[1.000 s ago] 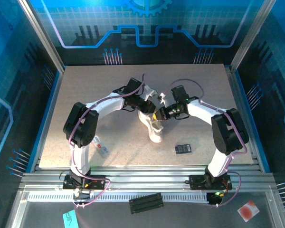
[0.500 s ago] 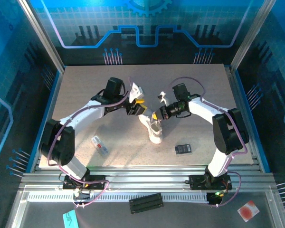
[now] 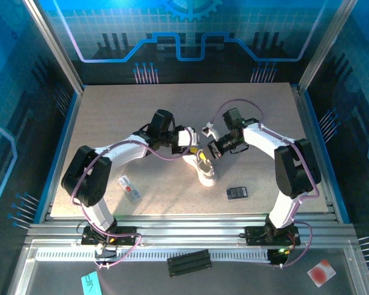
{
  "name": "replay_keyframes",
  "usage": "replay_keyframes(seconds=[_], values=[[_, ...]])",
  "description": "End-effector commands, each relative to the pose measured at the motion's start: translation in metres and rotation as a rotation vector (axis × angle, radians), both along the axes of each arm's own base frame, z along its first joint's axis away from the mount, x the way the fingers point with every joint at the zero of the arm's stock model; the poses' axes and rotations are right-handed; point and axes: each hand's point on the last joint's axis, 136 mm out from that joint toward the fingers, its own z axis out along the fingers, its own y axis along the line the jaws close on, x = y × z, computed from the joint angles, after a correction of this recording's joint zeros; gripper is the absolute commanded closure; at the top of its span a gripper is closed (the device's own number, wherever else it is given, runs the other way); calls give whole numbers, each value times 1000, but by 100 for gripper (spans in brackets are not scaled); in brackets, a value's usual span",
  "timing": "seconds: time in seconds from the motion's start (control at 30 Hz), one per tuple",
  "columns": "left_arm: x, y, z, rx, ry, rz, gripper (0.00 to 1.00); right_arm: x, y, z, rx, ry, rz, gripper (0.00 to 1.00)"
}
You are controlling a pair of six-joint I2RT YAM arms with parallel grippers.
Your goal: Tie the shoes
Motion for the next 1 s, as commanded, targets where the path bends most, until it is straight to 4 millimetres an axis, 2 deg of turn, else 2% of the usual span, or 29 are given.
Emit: replay_keyframes(seconds=[0.0, 0.23, 0.47, 0.6, 0.77, 0.97], values=[[-3, -12, -6, 1, -120, -72, 41, -7, 1, 6, -1, -19, 79, 94], [-15, -18, -5, -9, -85, -145, 39, -10, 1, 3, -16, 11, 102, 93], [-32, -8, -1, -18, -44, -150, 37, -11, -2, 3, -41, -2, 108, 93], [-39, -8, -2, -30, -35, -155, 31, -13, -4, 4, -50, -8, 116, 93], [-39, -14, -2, -32, -47, -160, 30, -16, -5, 6, -54, -5, 126, 93], [-28, -31, -8, -36, -85, -171, 30, -23, -4, 5, -62, 7, 143, 92]])
